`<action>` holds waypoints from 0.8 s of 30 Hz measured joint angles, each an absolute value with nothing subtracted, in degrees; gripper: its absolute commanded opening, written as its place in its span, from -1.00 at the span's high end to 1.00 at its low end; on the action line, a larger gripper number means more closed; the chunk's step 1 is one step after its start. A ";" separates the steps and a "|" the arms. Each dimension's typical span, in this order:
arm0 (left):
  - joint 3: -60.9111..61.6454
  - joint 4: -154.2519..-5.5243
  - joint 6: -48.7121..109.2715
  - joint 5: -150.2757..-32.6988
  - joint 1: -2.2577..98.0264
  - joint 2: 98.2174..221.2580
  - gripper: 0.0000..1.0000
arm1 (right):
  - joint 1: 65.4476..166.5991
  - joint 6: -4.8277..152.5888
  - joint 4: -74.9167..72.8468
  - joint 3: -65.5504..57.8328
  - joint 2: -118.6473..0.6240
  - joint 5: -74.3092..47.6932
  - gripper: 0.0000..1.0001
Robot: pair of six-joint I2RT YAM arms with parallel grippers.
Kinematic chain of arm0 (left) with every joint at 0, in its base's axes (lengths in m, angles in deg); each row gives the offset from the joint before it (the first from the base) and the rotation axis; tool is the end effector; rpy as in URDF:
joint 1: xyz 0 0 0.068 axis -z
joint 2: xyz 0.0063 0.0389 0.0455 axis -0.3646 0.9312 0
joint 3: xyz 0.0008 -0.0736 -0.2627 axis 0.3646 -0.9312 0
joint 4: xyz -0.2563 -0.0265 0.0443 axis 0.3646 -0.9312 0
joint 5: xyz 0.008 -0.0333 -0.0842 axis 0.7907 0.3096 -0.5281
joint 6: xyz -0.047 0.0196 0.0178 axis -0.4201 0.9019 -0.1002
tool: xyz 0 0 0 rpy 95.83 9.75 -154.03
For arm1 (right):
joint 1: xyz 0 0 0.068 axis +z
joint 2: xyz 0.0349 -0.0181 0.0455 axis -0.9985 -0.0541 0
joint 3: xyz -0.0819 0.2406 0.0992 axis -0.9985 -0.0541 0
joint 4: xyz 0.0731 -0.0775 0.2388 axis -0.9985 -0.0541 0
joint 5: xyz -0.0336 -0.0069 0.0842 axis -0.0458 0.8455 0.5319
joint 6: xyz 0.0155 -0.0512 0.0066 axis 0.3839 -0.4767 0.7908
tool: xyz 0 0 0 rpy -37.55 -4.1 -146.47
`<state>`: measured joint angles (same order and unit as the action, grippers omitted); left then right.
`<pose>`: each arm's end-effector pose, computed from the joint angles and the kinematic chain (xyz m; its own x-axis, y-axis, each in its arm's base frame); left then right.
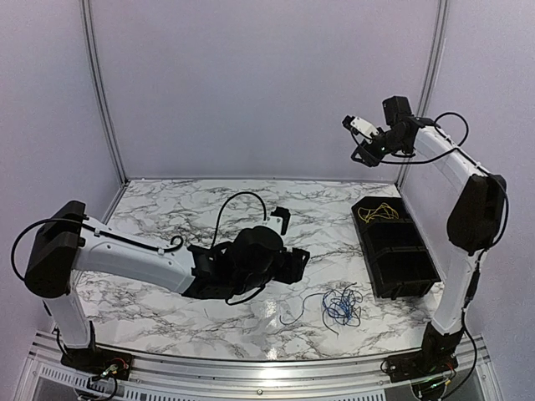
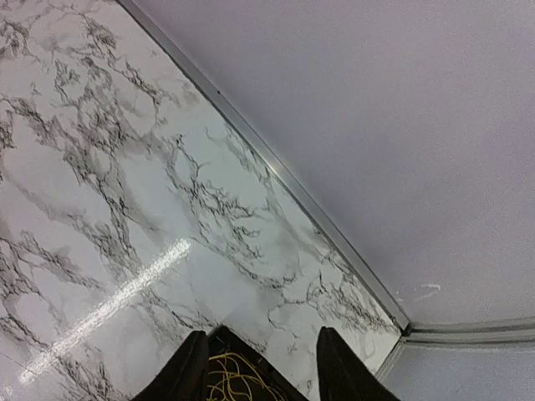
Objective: Untangle the cables
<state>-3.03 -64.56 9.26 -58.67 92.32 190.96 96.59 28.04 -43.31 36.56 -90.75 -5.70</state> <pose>0.1529 -0.3974 0.2263 -0.4907 -0.0804 -0.8676 0.5556 0.7381 -0.3827 0.4391 0.0844 0.3615 -0.2606 -0.6607 -0.7039 -0.6772 0.6447 -0.3545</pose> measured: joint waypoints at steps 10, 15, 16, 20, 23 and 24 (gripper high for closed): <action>-5.94 -69.35 5.57 -58.65 92.54 183.62 -0.29 | 93.73 26.42 -56.71 27.68 -88.76 -8.15 -0.19; -6.02 -73.72 4.23 -58.71 93.39 179.92 -0.28 | 93.68 29.05 -60.88 21.87 -84.28 -7.91 -0.17; -6.02 -74.51 3.88 -58.74 93.52 179.18 -0.27 | 93.60 29.57 -61.17 21.91 -84.08 -7.87 -0.16; -6.00 -76.67 3.53 -58.95 93.85 178.35 -0.27 | 93.03 31.65 -61.89 21.96 -85.15 -6.77 -0.11; -6.00 -78.24 3.47 -59.17 94.16 178.24 -0.26 | 92.52 32.70 -62.11 22.04 -87.36 -6.08 -0.05; -6.00 -78.70 3.45 -59.19 94.29 178.24 -0.26 | 92.39 32.98 -62.15 22.04 -88.23 -5.99 -0.03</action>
<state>-6.00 -78.70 3.45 -59.19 94.29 178.24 92.39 32.98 -62.15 22.04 -88.23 -5.99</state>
